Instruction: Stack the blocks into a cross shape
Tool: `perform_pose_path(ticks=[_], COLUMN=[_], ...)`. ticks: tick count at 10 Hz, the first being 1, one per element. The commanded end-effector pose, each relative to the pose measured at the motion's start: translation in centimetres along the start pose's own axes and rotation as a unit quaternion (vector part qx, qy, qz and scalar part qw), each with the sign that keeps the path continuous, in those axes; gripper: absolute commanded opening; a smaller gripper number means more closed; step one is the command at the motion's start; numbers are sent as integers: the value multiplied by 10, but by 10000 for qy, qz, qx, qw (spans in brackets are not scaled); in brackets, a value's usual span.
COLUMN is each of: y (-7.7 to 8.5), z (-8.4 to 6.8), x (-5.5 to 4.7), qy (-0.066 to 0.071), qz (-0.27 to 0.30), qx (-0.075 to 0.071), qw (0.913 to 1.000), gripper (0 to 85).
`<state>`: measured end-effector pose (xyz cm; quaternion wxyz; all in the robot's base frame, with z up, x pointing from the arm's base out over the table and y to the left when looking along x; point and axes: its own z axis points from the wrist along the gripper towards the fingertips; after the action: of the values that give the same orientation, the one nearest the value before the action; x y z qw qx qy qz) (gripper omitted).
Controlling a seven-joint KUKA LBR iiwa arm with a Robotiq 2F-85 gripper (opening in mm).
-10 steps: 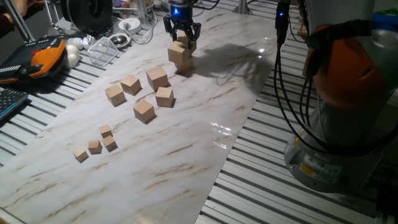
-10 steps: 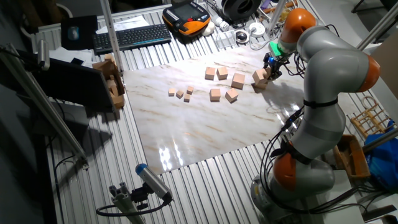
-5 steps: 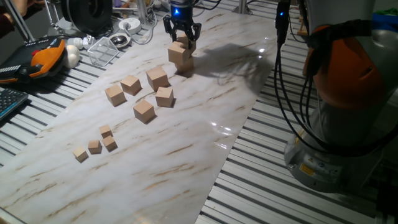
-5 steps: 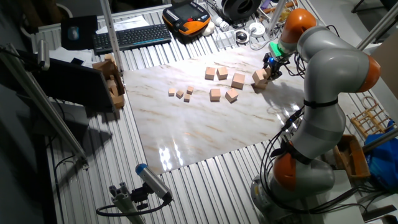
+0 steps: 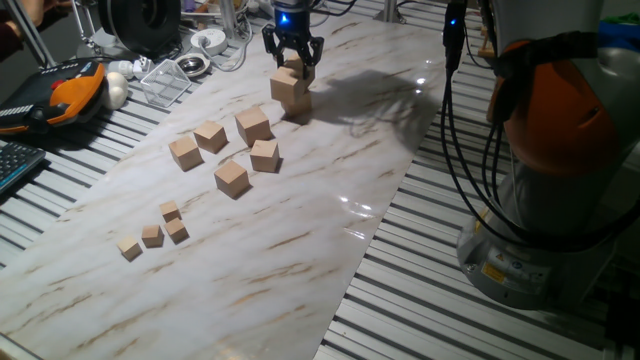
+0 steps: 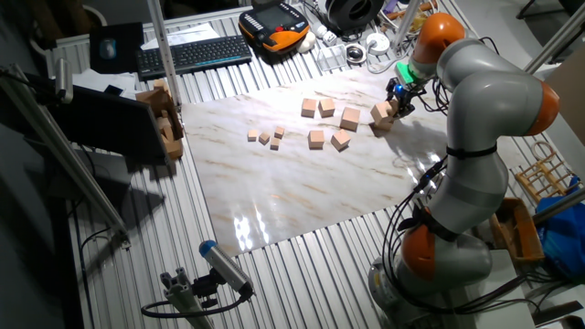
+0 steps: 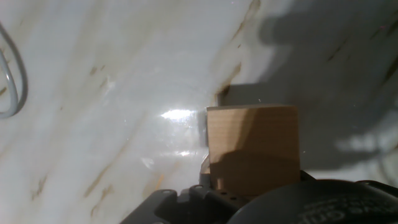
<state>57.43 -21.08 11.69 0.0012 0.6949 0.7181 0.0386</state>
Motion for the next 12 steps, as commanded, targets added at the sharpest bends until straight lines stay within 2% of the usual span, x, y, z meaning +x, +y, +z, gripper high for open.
perform_pose_path(ticks=[1,12], y=[0,-1], z=[0,2], x=[0,0], qy=[0,-38], qz=[-1,-72], qx=[-1,9], qw=[10000,10000], gripper=[0,0])
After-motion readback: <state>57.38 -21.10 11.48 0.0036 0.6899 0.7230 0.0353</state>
